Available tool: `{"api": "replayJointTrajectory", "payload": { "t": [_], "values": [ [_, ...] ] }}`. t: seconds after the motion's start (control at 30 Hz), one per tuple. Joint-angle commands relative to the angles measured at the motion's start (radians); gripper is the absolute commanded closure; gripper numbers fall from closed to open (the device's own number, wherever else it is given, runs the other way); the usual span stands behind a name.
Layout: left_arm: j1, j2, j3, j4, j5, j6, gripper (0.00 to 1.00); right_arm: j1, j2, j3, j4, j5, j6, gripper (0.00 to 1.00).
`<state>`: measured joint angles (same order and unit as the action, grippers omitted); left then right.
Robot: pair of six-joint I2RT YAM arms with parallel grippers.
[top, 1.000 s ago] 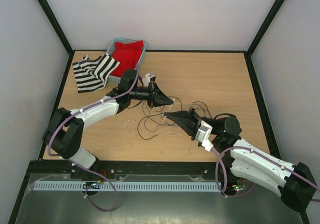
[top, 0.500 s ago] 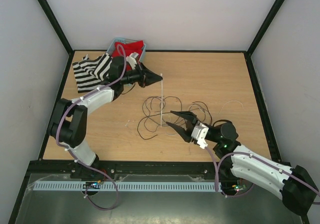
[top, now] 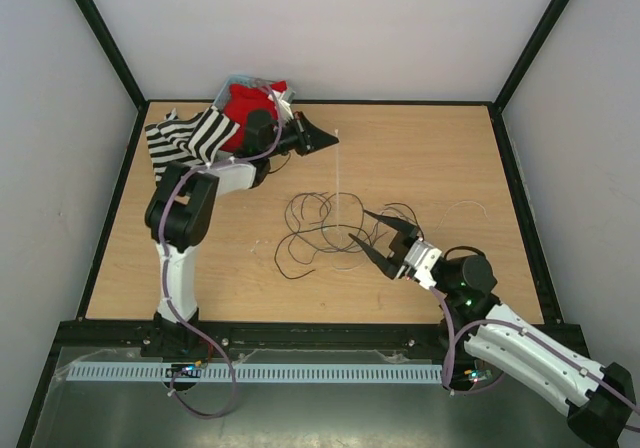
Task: Zip-tie the wires
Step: Adjust the ribbon.
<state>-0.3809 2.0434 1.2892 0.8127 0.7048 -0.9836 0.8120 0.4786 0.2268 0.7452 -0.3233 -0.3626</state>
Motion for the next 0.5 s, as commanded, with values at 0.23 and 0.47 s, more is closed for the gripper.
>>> {"api": "replayJointTrajectory", "payload": {
  "t": [0.23,0.47],
  "values": [
    [-0.001,0.173,0.151,0.247,0.031,0.129,1.0,0.004,-0.107,-0.059,-0.073,0.033,0.066,0.37],
    [0.0,0.233,0.204,0.244,0.045,0.165,1.0,0.004,-0.053,-0.049,-0.044,0.014,0.062,0.37]
  ]
}}
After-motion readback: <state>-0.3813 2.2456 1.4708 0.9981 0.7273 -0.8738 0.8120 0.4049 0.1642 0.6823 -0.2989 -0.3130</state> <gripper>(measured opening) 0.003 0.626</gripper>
